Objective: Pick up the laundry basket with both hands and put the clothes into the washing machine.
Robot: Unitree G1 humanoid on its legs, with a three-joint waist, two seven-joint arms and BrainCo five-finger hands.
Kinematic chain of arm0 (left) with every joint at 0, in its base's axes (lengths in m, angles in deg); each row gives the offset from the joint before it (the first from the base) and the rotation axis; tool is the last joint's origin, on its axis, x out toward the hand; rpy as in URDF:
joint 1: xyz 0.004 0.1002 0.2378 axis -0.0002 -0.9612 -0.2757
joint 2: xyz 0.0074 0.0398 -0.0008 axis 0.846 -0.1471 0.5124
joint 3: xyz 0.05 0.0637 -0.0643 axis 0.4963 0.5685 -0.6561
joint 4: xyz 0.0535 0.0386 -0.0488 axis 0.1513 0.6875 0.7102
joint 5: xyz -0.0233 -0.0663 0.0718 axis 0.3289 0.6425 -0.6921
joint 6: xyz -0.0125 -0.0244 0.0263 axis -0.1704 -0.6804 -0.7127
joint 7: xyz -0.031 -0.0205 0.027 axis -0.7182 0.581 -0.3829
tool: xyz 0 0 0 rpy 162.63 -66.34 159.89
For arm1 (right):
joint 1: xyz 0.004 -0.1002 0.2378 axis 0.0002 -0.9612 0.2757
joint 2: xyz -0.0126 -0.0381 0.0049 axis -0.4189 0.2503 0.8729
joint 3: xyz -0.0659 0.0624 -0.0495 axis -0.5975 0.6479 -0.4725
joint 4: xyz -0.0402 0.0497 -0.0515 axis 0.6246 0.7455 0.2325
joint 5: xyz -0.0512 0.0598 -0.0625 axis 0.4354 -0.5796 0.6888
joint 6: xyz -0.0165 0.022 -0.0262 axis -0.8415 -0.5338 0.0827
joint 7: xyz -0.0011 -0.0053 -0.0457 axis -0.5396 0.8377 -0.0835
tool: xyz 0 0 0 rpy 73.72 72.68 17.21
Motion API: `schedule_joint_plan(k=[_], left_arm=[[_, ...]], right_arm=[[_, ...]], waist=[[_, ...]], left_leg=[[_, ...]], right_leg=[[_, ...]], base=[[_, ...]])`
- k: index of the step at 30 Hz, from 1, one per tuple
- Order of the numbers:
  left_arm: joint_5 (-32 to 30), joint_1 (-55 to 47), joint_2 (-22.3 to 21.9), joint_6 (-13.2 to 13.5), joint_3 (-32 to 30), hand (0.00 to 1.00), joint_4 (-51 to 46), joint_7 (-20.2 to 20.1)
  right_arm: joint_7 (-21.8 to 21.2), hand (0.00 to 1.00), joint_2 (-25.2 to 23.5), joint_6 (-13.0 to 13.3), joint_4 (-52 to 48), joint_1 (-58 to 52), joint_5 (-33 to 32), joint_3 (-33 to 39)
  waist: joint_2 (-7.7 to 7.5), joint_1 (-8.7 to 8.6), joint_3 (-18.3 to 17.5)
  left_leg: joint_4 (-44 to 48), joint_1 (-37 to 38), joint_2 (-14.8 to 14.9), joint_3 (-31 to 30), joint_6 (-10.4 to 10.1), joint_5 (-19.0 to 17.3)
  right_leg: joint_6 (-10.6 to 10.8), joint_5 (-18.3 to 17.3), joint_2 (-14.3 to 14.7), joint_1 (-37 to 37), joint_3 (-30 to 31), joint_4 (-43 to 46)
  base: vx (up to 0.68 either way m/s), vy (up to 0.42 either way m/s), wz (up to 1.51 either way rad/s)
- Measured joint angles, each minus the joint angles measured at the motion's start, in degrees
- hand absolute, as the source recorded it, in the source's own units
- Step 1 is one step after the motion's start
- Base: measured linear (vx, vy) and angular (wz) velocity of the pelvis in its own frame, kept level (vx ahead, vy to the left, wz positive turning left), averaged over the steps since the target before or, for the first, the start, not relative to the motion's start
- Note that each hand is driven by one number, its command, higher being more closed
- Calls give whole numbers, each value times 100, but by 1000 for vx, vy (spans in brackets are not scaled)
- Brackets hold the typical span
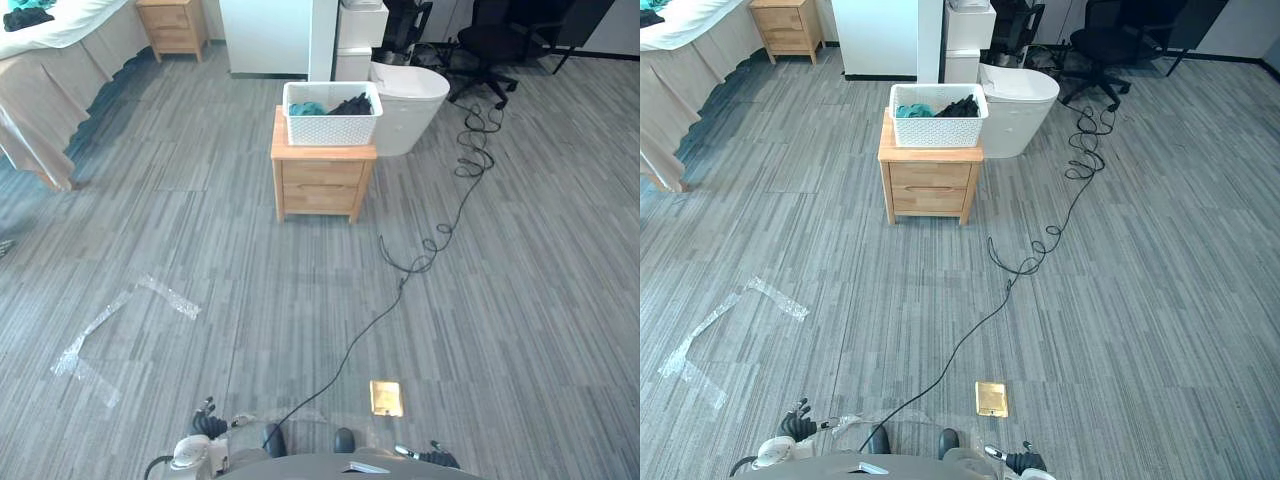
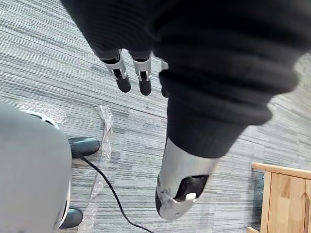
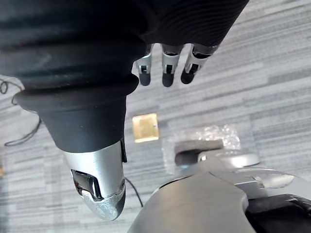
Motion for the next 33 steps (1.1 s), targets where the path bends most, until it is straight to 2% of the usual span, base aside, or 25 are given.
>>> schedule_joint_plan(k=[12,33], left_arm=[[3,6,10,1,2,0,0,1],[-1,51,8,2,1,0,55,4]], right_arm=[[-1,0,-9,0,3,5,1,-2],[0,0,0,0,46,44,2,-15]], waist=[[-23,1,16],[-16,-11,65]], left_leg=[[1,10,-21,22,53,-69],[0,104,-10,31,28,-117]], right_leg=[[-9,26,-14,57,10,-85],[24,-1,-4,158,7,-150]], base=[[11,-3,0],[-28,-9,0]])
